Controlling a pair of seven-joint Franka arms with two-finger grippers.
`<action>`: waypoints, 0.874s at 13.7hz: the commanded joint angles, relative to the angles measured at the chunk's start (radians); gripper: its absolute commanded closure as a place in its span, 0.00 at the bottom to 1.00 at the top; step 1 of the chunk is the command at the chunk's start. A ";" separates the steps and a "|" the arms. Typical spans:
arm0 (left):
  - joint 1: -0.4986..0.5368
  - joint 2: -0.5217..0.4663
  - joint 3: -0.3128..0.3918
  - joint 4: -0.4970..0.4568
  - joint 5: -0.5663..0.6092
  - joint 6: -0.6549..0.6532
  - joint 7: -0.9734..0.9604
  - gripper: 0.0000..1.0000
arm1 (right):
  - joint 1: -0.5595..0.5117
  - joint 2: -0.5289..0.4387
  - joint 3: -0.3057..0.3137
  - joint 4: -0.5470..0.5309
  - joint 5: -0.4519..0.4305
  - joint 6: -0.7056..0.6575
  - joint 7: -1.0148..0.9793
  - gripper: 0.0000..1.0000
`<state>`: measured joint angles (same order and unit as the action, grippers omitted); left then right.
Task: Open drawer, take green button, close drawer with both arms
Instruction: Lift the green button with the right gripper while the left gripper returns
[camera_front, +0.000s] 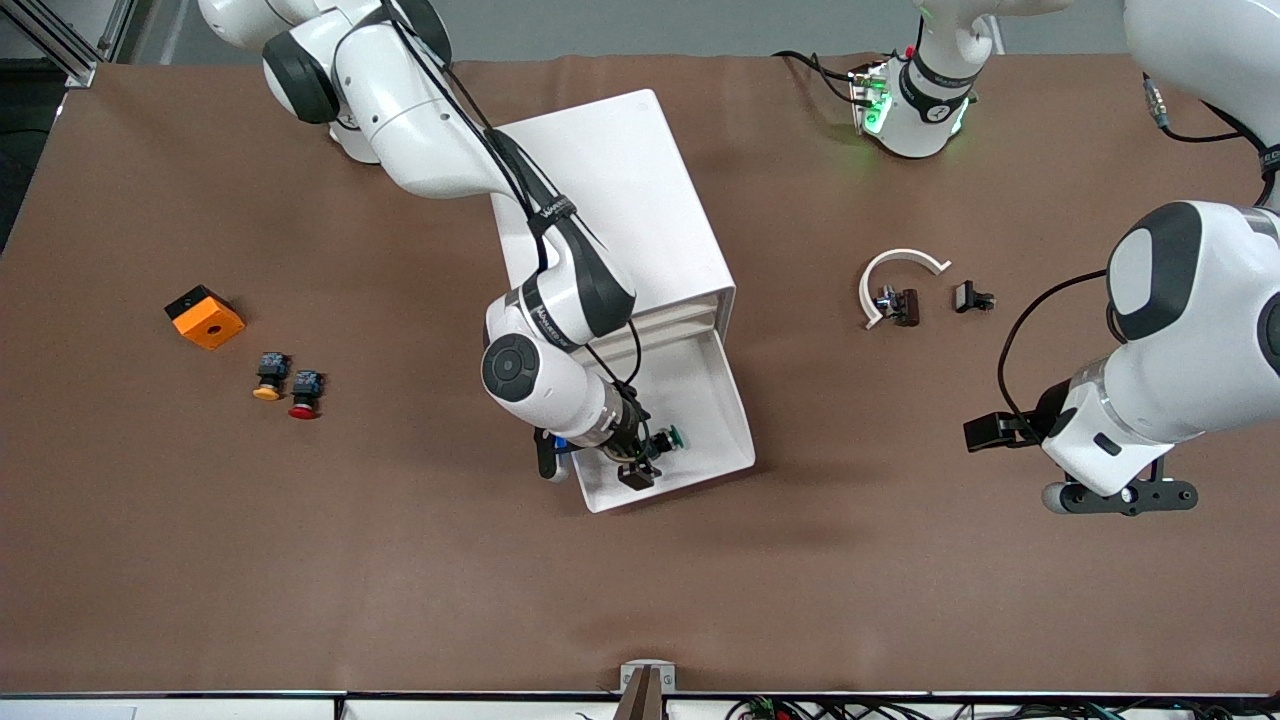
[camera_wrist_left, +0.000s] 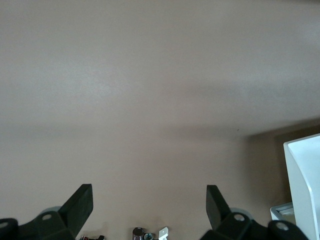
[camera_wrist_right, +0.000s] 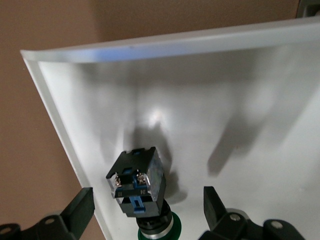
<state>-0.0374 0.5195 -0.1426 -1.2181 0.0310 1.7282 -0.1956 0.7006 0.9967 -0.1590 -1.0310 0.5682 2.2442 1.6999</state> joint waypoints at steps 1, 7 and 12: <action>-0.004 -0.003 -0.006 0.000 0.000 0.008 -0.045 0.00 | 0.011 0.016 -0.008 0.005 -0.008 0.017 0.006 0.97; -0.047 0.014 -0.006 0.002 -0.002 0.014 -0.090 0.00 | 0.011 0.022 -0.010 0.000 -0.008 0.014 0.003 1.00; -0.064 0.014 -0.008 0.000 -0.002 0.014 -0.094 0.00 | -0.004 0.008 -0.007 0.006 -0.001 -0.006 0.017 1.00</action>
<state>-0.0885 0.5344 -0.1482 -1.2181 0.0305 1.7318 -0.2773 0.7001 0.9969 -0.1620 -1.0312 0.5689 2.2412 1.7010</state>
